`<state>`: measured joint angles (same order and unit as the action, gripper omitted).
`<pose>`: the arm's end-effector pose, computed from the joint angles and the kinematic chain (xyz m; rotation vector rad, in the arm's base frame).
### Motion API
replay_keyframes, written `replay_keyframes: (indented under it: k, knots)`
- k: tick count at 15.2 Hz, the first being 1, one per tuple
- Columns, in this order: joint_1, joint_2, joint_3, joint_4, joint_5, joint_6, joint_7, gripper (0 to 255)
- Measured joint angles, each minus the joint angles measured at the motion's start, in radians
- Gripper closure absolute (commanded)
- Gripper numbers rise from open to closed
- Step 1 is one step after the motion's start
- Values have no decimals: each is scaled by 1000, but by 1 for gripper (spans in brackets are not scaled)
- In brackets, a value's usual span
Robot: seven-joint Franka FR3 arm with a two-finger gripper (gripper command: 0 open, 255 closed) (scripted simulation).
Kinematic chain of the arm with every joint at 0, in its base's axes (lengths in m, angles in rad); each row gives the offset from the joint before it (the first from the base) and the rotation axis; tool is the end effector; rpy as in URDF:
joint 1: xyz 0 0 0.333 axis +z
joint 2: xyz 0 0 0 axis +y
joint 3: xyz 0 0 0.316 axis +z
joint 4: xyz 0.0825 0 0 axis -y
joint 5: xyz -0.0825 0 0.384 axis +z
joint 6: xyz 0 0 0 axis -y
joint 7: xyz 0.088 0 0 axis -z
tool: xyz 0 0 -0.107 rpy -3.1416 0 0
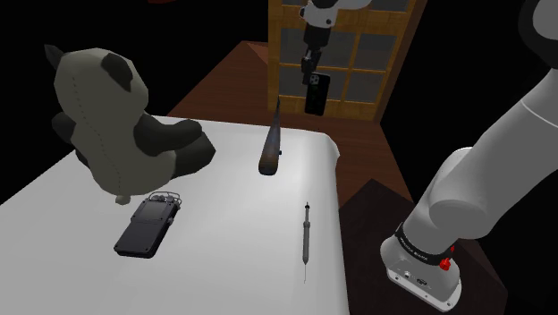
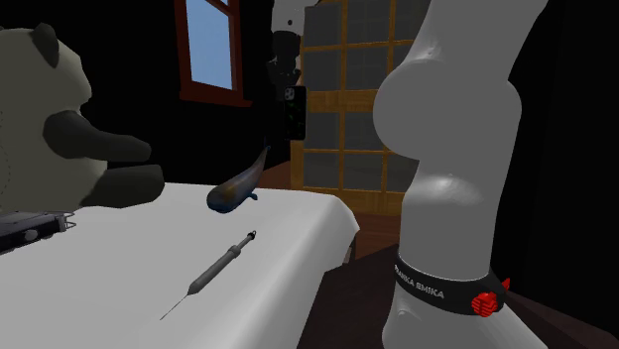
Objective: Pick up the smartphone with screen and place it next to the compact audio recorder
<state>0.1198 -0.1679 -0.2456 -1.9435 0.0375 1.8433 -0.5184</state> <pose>0.5128 -0.0693 0.5577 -3.0283 -0.5913 -0.1292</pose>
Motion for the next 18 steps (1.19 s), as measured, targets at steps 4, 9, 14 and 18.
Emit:
replay_keyframes:
  k: [4,9,14,18]
  knots:
    - [2,4,2,57,1,-53,5,255]
    - [14,-14,21,84,-3,-96,39,255]
    - [56,-78,94,23,-7,-92,154,255]
    - [92,-119,159,-25,-2,-82,253,255]
